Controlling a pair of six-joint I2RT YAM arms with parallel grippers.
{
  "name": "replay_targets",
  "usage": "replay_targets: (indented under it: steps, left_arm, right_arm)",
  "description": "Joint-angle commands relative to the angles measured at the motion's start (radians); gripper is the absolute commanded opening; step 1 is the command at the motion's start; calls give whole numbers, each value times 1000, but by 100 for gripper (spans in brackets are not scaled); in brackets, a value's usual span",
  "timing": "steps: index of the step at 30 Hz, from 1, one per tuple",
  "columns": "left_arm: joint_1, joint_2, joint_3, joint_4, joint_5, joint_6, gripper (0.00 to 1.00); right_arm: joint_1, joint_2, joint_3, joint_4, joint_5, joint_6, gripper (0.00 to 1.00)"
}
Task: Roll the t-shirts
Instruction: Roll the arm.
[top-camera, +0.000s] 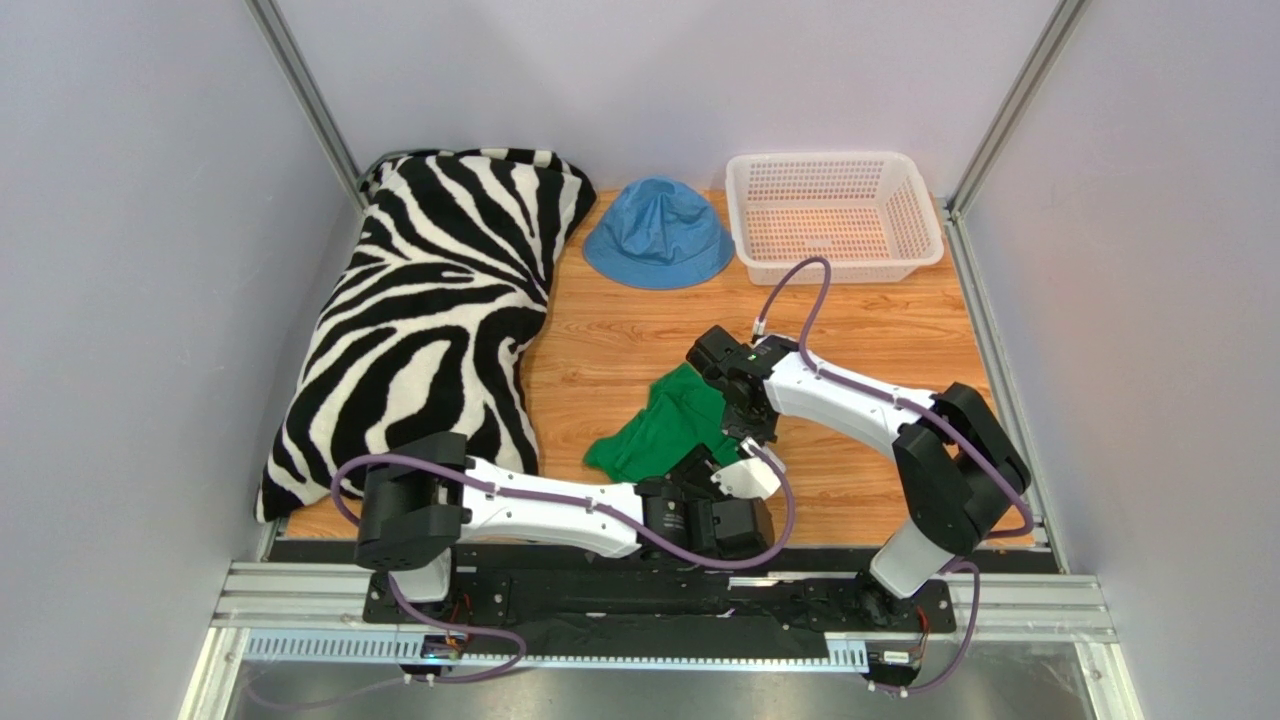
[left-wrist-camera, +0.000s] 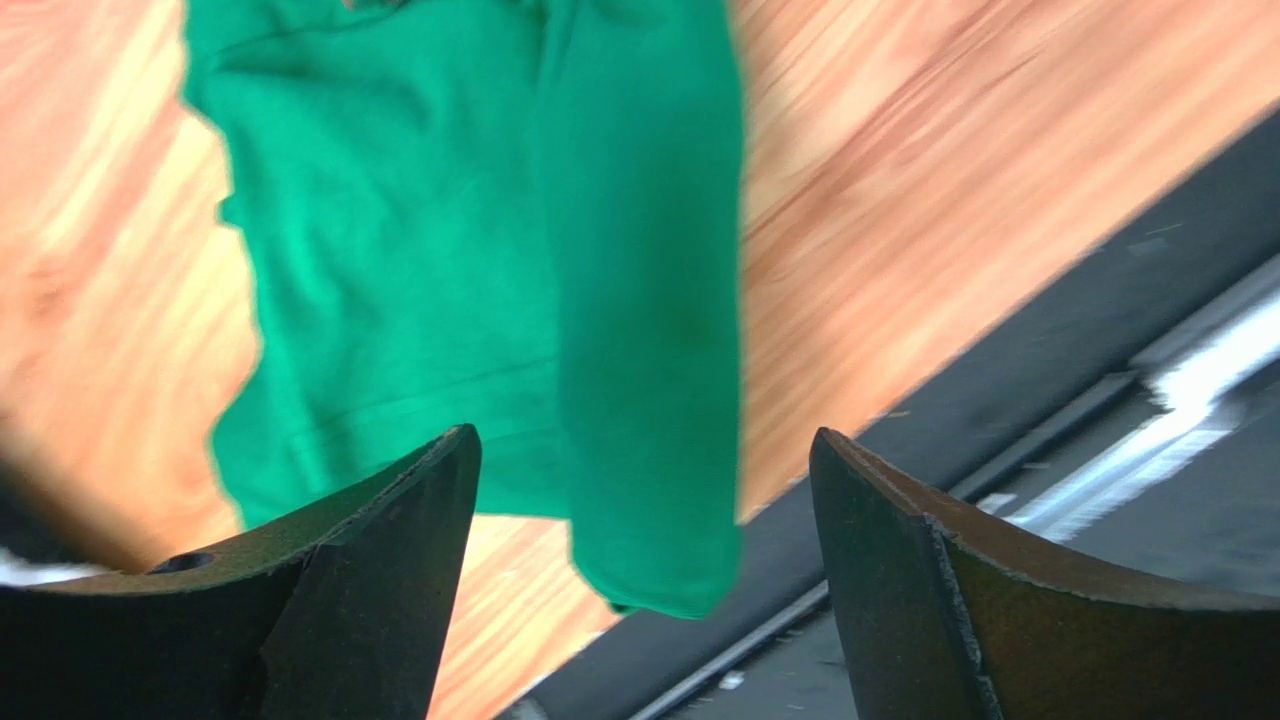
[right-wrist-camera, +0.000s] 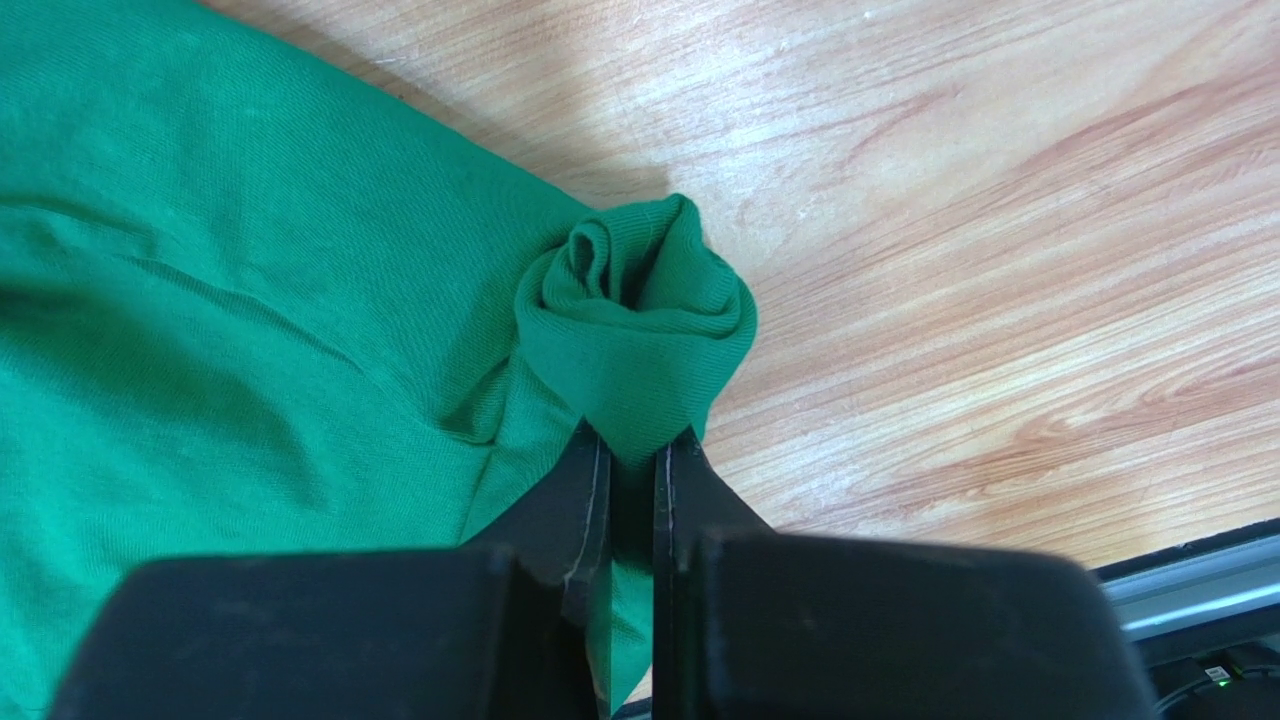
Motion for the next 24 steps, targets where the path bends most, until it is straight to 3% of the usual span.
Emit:
replay_targets:
  steps: [1, 8, 15, 24]
  left_arm:
    - [-30, 33, 67, -76, -115, 28, 86]
    - [-44, 87, 87, -78, -135, 28, 72]
    - [-55, 105, 85, -54, -117, 26, 71]
    - [-53, 130, 46, -24, -123, -12, 59]
  right_arm:
    - [2, 25, 32, -41, 12, 21, 0]
    - [3, 39, 38, -41, 11, 27, 0]
    - [2, 46, 38, -41, 11, 32, 0]
    - [3, 46, 35, -38, 11, 35, 0]
